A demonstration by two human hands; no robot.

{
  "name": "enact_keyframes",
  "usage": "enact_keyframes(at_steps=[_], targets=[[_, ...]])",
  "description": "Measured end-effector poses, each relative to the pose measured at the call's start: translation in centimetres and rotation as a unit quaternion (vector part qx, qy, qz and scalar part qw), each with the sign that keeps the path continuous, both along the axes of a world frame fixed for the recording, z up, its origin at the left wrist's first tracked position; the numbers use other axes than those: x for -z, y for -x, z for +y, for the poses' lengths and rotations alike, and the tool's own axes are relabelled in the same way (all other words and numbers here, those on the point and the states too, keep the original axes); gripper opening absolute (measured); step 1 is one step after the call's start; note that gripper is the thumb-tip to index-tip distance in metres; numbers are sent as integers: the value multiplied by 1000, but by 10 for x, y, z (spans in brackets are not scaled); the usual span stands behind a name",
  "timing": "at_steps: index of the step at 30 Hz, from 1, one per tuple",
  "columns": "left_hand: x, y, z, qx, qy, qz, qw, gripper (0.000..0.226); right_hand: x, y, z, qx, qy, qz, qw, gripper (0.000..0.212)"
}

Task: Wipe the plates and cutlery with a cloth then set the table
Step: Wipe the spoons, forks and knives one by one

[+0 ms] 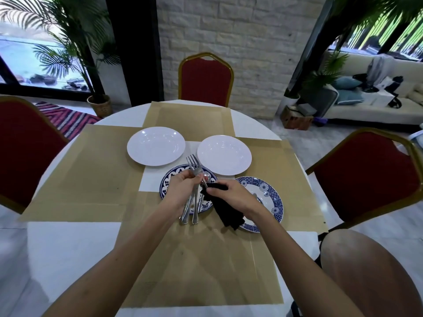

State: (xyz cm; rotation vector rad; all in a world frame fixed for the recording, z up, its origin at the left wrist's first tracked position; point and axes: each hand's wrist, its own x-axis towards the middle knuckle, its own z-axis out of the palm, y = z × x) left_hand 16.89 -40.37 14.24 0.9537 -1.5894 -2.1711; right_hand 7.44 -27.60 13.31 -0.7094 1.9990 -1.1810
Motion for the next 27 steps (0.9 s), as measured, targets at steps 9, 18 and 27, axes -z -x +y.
enact_keyframes(at_steps=[9,18,27], targets=[[7,-2,-13,-4,-35,-7,999,9,6,-4,15,-21,-69,108,992,14],[6,7,-11,-61,82,-43,994,18,16,-23,4,34,-132,590,795,32],[8,-1,-15,2,90,8,996,9,-2,-4,-3,25,-17,83,996,18]])
